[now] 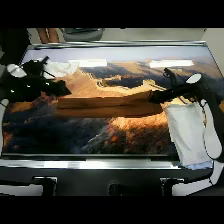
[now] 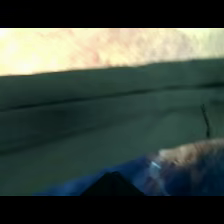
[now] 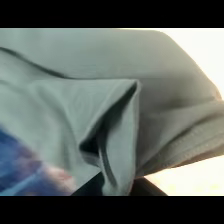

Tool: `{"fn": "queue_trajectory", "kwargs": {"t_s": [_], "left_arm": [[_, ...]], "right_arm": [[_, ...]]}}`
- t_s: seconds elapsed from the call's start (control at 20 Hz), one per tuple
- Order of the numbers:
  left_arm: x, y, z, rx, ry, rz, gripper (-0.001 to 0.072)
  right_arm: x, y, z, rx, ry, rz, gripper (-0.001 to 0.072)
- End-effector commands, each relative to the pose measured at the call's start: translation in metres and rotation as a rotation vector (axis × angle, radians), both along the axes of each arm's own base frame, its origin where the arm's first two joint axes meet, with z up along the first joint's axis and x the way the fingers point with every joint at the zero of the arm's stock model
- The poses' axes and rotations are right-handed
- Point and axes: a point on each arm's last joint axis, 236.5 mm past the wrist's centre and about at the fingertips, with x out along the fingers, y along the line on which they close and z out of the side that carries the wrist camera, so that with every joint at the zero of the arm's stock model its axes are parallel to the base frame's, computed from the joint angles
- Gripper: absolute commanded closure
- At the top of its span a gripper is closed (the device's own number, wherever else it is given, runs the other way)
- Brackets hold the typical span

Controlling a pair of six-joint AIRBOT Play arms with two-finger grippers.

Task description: Fold the shirts.

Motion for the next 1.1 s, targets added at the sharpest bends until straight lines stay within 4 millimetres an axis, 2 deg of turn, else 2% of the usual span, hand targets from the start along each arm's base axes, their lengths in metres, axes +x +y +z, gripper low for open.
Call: {"fn": "queue_trajectory", "kwargs": {"t_s": [0.0,0.2,0.4,0.55,0.7,0.8,0.9,0.95,1.0,1.05], "left_arm": [[-0.024,-0.089,-0.026,-0.109,0.016,-0.085,0.0680],[-0.037,-0.178,-0.040,-0.240,0.026,-0.096,0.0681],[-0.048,-0.253,-0.073,-0.353,0.141,-0.108,0.0681],[-0.054,-0.316,-0.087,-0.463,0.213,-0.113,0.0682],[-0.051,-0.362,-0.091,-0.549,0.226,-0.077,0.0683],[-0.059,-0.381,-0.096,-0.580,0.254,-0.078,0.0683],[-0.063,-0.382,-0.096,-0.578,0.254,-0.104,0.0684],[-0.061,-0.375,-0.089,-0.576,0.230,-0.142,0.0684],[-0.057,-0.359,-0.078,-0.546,0.192,-0.189,0.0685],[-0.049,-0.335,-0.067,-0.480,0.135,-0.230,0.0685]], "right_arm": [[-0.022,0.009,0.068,0.014,-0.080,0.033,0.0668],[-0.047,0.013,0.134,0.002,-0.180,0.022,0.0668],[-0.078,0.017,0.187,-0.006,-0.263,0.004,0.0668],[-0.104,0.020,0.206,-0.019,-0.270,0.013,0.0667],[-0.126,0.009,0.205,-0.086,-0.222,0.000,0.0666],[-0.130,0.006,0.204,-0.104,-0.216,0.002,0.0666],[-0.123,0.003,0.202,-0.113,-0.225,-0.011,0.0666],[-0.116,0.003,0.200,-0.108,-0.231,-0.017,0.0667],[-0.109,0.006,0.197,-0.089,-0.236,-0.012,0.0667],[-0.100,0.014,0.195,-0.059,-0.242,-0.004,0.0668]]}}
